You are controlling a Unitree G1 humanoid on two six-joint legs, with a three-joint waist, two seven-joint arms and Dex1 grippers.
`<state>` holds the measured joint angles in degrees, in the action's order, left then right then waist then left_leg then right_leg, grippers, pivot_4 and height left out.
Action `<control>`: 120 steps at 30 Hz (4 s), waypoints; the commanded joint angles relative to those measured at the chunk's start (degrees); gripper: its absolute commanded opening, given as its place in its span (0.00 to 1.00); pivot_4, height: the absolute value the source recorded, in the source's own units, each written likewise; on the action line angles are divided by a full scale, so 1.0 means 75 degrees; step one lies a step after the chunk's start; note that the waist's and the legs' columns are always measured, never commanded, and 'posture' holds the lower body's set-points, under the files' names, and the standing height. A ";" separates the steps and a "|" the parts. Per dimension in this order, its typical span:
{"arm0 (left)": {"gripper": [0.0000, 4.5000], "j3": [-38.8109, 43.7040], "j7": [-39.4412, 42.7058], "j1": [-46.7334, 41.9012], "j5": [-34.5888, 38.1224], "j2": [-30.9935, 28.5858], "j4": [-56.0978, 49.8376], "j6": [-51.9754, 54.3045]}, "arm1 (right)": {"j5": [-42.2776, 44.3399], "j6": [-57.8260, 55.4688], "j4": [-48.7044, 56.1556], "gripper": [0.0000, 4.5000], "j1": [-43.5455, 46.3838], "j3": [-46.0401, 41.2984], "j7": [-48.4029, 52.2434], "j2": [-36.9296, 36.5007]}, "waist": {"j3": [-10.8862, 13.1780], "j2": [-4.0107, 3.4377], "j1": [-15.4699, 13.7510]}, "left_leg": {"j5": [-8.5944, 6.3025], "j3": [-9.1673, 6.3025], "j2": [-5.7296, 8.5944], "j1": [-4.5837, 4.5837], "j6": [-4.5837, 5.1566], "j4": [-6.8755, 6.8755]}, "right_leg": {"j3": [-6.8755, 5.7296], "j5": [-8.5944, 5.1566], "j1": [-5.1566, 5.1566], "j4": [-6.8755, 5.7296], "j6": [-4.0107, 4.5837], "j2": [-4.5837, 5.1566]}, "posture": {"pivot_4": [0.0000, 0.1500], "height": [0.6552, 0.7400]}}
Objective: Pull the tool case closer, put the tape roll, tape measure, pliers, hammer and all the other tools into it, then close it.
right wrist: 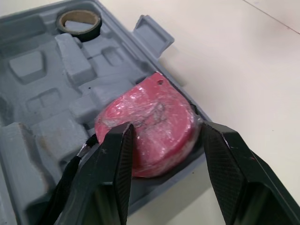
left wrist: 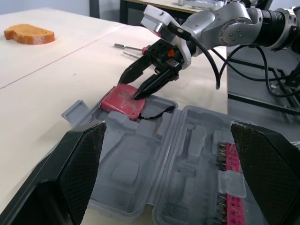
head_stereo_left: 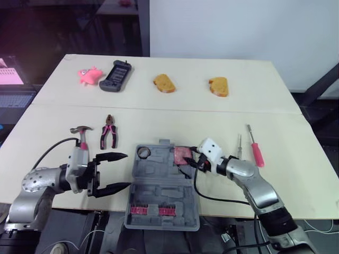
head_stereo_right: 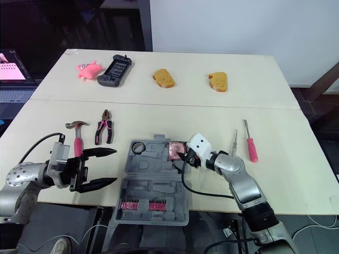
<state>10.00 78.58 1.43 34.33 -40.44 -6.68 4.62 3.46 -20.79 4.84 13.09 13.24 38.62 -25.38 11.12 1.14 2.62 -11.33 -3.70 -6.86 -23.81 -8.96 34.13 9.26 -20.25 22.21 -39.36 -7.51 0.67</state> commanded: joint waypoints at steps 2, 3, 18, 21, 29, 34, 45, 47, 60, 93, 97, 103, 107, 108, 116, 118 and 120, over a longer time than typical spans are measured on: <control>1.00 0.0184 0.0000 0.0008 0.0092 -0.0119 -0.0143 -0.0005 | -0.0217 -0.1137 -0.0283 0.52 -0.0161 0.0322 -0.0035 -0.0094 | -0.0006 0.0008 0.0001 | 0.0000 0.0001 0.0000 0.0014 0.0000 0.0000 | 0.0001 -0.0009 -0.0012 0.0000 0.0017 0.0000 | 1.00 0.99; 1.00 0.0186 -0.0006 0.0020 0.0095 -0.0122 -0.0154 0.0003 | -0.0237 -0.1305 -0.0274 0.52 -0.0135 0.0353 -0.0072 -0.0098 | -0.0012 0.0016 0.0001 | 0.0000 0.0001 0.0000 0.0025 0.0000 0.0000 | 0.0003 -0.0010 -0.0022 0.0000 0.0019 0.0000 | 1.00 0.99; 1.00 0.0203 0.0016 0.0067 0.0100 -0.0205 -0.0124 0.0027 | 0.0637 -0.0898 0.1219 0.52 0.0232 -0.0104 0.0235 0.0171 | -0.0049 0.0057 0.0030 | -0.0001 0.0005 0.0000 0.0035 0.0000 -0.0035 | 0.0007 -0.0011 -0.0019 0.0015 0.0018 0.0000 | 1.00 0.99; 1.00 0.0193 0.0017 0.0052 0.0094 -0.0214 -0.0101 0.0030 | 0.0559 -0.1017 0.1186 0.52 0.0321 0.0092 0.0298 0.0116 | -0.0048 0.0057 0.0015 | -0.0001 0.0005 0.0000 0.0034 0.0000 -0.0039 | 0.0007 -0.0008 -0.0015 0.0014 0.0013 0.0000 | 1.00 0.99; 1.00 0.0217 0.0002 0.0078 0.0080 -0.0233 -0.0074 0.0000 | 0.0526 -0.1049 0.0966 0.52 0.0265 0.0178 0.0278 0.0107 | -0.0047 0.0056 -0.0001 | -0.0001 0.0007 0.0000 0.0029 0.0000 -0.0037 | 0.0008 -0.0012 -0.0010 0.0015 0.0021 0.0001 | 1.00 0.99; 1.00 0.0213 -0.0004 0.0087 0.0069 -0.0244 -0.0062 -0.0001 | 0.0392 -0.1274 0.0757 0.52 0.0210 0.0327 0.0293 -0.0009 | -0.0047 0.0056 0.0000 | -0.0001 0.0008 0.0000 0.0028 0.0000 -0.0037 | 0.0009 -0.0012 -0.0008 0.0015 0.0021 0.0001 | 1.00 0.99; 1.00 0.0235 0.0009 0.0110 0.0085 -0.0267 -0.0084 0.0000 | 0.0447 -0.3108 -0.0338 0.52 0.0573 0.0393 0.0146 0.0052 | -0.0065 0.0082 0.0012 | -0.0001 0.0008 0.0000 0.0051 -0.0001 -0.0020 | 0.0010 -0.0012 -0.0008 0.0017 0.0026 0.0002 | 1.00 0.99; 1.00 0.0241 0.0012 0.0128 0.0086 -0.0275 -0.0096 0.0005 | 0.0411 -0.3175 -0.0346 0.52 0.0607 0.0480 0.0114 0.0063 | -0.0076 0.0093 0.0010 | -0.0001 0.0008 0.0000 0.0053 -0.0001 -0.0019 | 0.0010 -0.0011 -0.0008 0.0017 0.0028 0.0002 | 1.00 0.99; 1.00 0.0469 -0.0173 0.0142 0.0106 -0.0313 0.0101 0.0033 | 0.1488 -0.2083 0.2016 0.52 0.0731 -0.0927 0.0371 -0.0012 | -0.0054 0.0057 -0.0001 | -0.0001 0.0008 0.0000 -0.0010 -0.0001 -0.0027 | 0.0011 -0.0009 0.0026 0.0017 0.0024 0.0002 | 1.00 0.99; 1.00 0.3055 0.0119 -0.0177 -0.1396 -0.2842 0.7882 -0.3196 | 0.2241 0.1930 -0.1365 0.99 -0.4925 -0.7487 0.2894 -0.2953 | -0.0040 0.0055 0.0210 | -0.0026 0.0034 0.0000 0.0040 0.0033 -0.0041 | 0.0019 -0.0022 0.0016 0.0046 0.0035 0.0012 | 1.00 0.99; 1.00 0.2959 0.0102 -0.0214 -0.1324 -0.2612 0.7502 -0.3083 | 0.2440 0.1663 -0.0916 0.99 -0.4902 -0.7351 0.2664 -0.2775 | -0.0043 0.0049 0.0189 | -0.0026 0.0035 0.0000 0.0040 0.0033 -0.0051 | 0.0019 -0.0023 0.0012 0.0046 0.0033 0.0011 | 1.00 0.99; 1.00 0.2930 -0.1685 0.0610 -0.0969 -0.1218 0.4499 -0.1594 | 0.3618 0.0145 0.1449 0.99 -0.4419 -0.7054 0.1927 -0.2537 | -0.0043 0.0002 0.0209 | -0.0025 0.0037 -0.0001 0.0039 0.0031 -0.0066 | 0.0024 -0.0022 -0.0015 0.0045 0.0028 0.0010 | 1.00 0.99; 1.00 0.2493 -0.4080 0.1334 -0.0806 0.0121 0.1097 0.0584 | 0.4760 -0.1037 0.2821 0.99 -0.3437 -0.6498 0.1311 -0.2580 | -0.0042 0.0008 0.0168 | -0.0023 0.0038 -0.0002 0.0040 0.0029 -0.0042 | 0.0034 -0.0020 -0.0035 0.0043 0.0024 0.0007 | 1.00 0.99; 1.00 0.2393 -0.4593 0.1282 -0.0771 0.0385 0.0597 0.1007 | 0.4921 -0.1217 0.3007 0.99 -0.3288 -0.6328 0.1304 -0.2616 | -0.0042 0.0012 0.0134 | -0.0023 0.0035 -0.0001 0.0040 0.0029 -0.0029 | 0.0034 -0.0019 -0.0045 0.0043 0.0022 0.0008 | 1.00 0.99; 1.00 0.1171 -0.8294 -0.0781 -0.1823 0.1633 -0.0869 0.4065 | 0.5176 -0.1832 0.3743 0.99 -0.2194 -0.4754 0.1447 -0.3012 | -0.0043 0.0042 -0.0074 | -0.0022 0.0014 0.0009 0.0045 0.0031 0.0017 | 0.0029 -0.0012 -0.0085 0.0053 0.0004 0.0004 | 1.00 0.99; 1.00 0.0943 -0.8755 -0.1478 -0.1910 0.1849 -0.0674 0.4554 | 0.5103 -0.1780 0.3775 0.99 -0.2133 -0.4577 0.1509 -0.3068 | -0.0043 0.0041 -0.0067 | -0.0022 0.0014 0.0010 0.0045 0.0031 0.0012 | 0.0029 -0.0003 -0.0086 0.0057 -0.0020 0.0004 | 1.00 0.99; 1.00 0.0742 -0.9016 -0.1976 -0.2087 0.1957 -0.0414 0.4846 | 0.5009 -0.1702 0.3765 0.99 -0.2132 -0.4476 0.1540 -0.3105 | -0.0043 0.0042 -0.0075 | -0.0022 0.0008 0.0010 0.0045 0.0032 0.0008 | 0.0024 -0.0001 -0.0086 0.0057 -0.0024 0.0001 | 1.00 0.99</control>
<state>15.85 12.94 -12.38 19.94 -25.39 -9.53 39.56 41.38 -34.52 31.51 -3.30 -19.82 49.83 -48.03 10.80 1.46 2.06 -11.50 -3.68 -6.79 -23.47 -8.72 34.19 9.40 -20.25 21.55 -38.93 -7.70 0.66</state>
